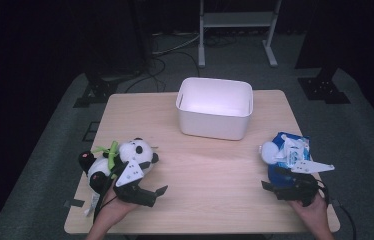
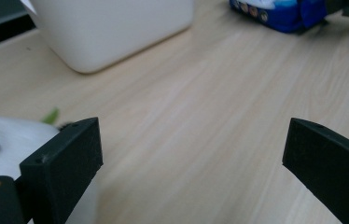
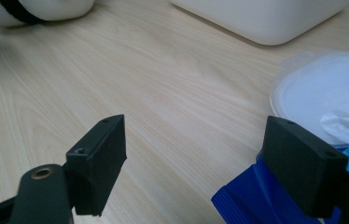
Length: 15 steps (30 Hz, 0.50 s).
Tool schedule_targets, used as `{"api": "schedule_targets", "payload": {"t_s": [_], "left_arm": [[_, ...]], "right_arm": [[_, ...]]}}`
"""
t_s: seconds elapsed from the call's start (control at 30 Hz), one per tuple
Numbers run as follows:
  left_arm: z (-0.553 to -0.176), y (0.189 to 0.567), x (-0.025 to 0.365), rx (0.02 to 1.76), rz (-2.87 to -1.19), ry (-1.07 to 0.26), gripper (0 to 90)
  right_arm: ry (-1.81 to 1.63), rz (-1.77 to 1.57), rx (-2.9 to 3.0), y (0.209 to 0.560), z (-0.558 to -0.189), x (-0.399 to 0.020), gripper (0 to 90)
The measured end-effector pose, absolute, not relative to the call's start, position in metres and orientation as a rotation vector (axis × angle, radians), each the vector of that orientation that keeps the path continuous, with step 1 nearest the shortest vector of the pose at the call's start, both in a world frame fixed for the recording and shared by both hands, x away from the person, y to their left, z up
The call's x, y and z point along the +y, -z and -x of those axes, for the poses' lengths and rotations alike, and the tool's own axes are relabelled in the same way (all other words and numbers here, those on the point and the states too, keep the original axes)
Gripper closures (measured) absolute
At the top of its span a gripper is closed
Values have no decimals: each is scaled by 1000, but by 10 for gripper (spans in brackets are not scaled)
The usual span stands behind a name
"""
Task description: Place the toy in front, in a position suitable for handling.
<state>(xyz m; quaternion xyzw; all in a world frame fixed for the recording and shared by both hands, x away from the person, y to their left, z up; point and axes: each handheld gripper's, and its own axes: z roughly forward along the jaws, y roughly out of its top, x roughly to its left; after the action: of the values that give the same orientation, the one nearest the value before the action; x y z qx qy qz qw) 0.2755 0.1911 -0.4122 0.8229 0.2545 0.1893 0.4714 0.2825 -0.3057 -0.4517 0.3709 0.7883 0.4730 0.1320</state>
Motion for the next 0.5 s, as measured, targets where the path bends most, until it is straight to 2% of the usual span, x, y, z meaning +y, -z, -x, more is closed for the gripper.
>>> {"api": "schedule_targets", "payload": {"t_s": [0.2, 0.5], "left_arm": [[-297, 382, 206, 676, -2027, -486, 36], [-316, 361, 223, 723, -2072, -490, 36]], "right_arm": [[-1404, -1096, 2277, 453, -285, -310, 208], [-1416, -1096, 2274, 452, -284, -312, 207]]}}
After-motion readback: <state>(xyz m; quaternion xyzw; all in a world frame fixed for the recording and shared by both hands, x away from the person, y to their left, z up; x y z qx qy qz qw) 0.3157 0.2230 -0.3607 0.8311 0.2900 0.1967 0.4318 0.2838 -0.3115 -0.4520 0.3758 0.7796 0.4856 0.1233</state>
